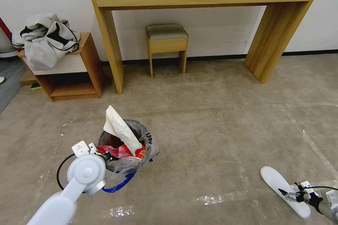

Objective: Pick up the trash bin and place the garbage on the floor into it.

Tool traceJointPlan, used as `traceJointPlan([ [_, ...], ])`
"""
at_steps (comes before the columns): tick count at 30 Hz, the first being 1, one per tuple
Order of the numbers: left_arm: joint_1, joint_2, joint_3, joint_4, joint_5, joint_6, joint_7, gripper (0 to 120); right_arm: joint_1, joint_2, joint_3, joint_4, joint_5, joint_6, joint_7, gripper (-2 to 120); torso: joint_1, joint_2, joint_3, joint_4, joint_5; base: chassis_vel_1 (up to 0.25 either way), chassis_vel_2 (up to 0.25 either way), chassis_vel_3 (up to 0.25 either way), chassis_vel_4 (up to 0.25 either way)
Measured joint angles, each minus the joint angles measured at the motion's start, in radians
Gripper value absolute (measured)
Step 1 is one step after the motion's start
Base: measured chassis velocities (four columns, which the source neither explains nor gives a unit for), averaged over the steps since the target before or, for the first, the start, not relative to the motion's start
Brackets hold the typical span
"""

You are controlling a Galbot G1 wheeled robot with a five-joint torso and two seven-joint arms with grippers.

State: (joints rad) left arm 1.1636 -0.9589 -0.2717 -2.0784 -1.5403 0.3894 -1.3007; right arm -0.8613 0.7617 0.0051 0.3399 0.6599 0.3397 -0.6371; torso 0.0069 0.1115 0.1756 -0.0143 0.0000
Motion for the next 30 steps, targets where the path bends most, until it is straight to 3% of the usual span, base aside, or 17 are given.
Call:
traceJointPlan([
  [20, -0.002, 0.003, -0.001, -0.006, 0.004, -0.001, 0.003, 0, 0.002, 0.026, -0.012, -0.008, -0.042, 0.004, 0.002, 100, 0.0, 0.0, 0.0, 0.0, 0.0, 0.0, 0.0, 0.0, 0.0],
  [30, 0.0, 0.002, -0.002, -0.007, 0.008, -0.002, 0.005, 0, 0.013, 0.034, -0.018, -0.023, -0.06, -0.011, 0.05, 100, 0.0, 0.0, 0.0, 0.0, 0.0, 0.0, 0.0, 0.0, 0.0],
])
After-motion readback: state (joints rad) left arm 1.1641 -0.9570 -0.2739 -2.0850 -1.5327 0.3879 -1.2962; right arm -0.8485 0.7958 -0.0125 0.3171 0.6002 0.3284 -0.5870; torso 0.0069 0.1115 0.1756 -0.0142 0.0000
